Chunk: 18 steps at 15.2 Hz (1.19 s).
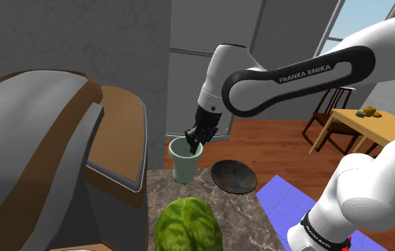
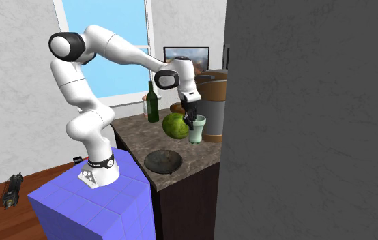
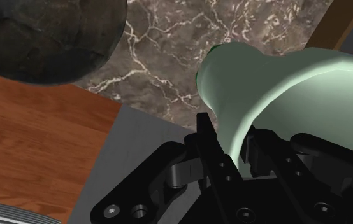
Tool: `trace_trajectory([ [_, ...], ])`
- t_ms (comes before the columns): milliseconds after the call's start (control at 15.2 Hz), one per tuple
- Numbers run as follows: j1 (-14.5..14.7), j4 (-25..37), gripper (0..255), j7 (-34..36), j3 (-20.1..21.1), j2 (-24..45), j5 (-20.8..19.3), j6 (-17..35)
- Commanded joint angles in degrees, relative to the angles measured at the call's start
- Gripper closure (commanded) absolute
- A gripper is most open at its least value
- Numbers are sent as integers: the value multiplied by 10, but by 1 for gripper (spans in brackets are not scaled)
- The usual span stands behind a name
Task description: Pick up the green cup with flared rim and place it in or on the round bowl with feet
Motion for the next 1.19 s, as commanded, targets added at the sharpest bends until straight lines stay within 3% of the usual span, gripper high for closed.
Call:
trace_trajectory([
  [0,0,11,255,1,-1,-6,-1,-17],
  [462,-2,50,255,5,-6,-23,-4,-73],
  [1122,-27,-58,255,-104,-104,-204,-15,-161],
])
